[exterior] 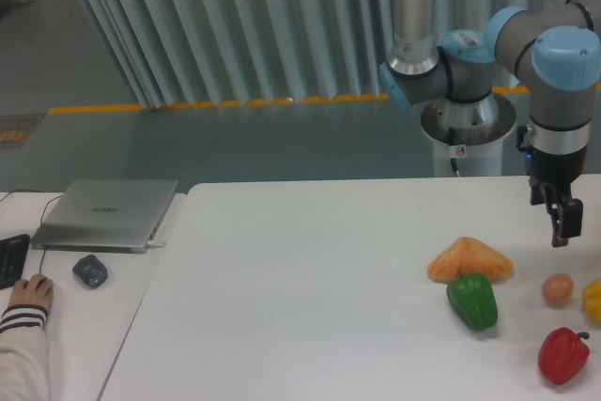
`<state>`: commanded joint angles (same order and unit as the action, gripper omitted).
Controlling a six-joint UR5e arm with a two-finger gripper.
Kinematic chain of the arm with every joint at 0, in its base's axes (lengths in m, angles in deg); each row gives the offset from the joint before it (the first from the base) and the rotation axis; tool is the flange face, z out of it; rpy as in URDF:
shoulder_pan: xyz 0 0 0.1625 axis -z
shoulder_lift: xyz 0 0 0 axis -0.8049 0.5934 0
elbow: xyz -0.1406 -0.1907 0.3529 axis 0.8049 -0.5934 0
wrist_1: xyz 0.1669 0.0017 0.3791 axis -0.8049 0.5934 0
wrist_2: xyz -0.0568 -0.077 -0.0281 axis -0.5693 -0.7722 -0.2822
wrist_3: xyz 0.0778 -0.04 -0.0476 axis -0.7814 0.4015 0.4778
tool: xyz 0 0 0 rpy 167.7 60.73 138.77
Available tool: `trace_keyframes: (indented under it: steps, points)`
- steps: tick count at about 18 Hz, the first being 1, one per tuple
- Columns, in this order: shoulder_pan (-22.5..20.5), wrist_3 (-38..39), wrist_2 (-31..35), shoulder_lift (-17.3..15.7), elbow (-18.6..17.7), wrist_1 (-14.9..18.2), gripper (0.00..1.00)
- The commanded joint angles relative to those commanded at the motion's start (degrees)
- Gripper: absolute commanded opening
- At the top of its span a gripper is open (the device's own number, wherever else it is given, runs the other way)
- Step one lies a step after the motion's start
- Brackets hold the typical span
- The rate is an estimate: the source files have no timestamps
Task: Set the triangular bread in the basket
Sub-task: 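Move the gripper over the orange triangular bread and lower toward it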
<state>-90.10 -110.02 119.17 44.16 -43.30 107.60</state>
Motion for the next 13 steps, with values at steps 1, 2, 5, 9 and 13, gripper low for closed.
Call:
trace_keyframes:
  steps: [1, 2, 5, 9, 13]
  points:
    - [0.0, 0.79, 0.09, -0.35, -1.49, -0.35, 1.0]
    - [0.52, 1.49, 0.09, -0.88, -2.38, -0.36, 1.0]
    - [2.63, 2.46, 0.09, -2.72, -7.29, -0.35, 1.0]
    - [4.12, 7.11, 0.09, -3.7, -8.18, 0.44, 1.0]
    - [7.29, 10.72, 0.17, -2.38, -8.8, -0.09, 1.0]
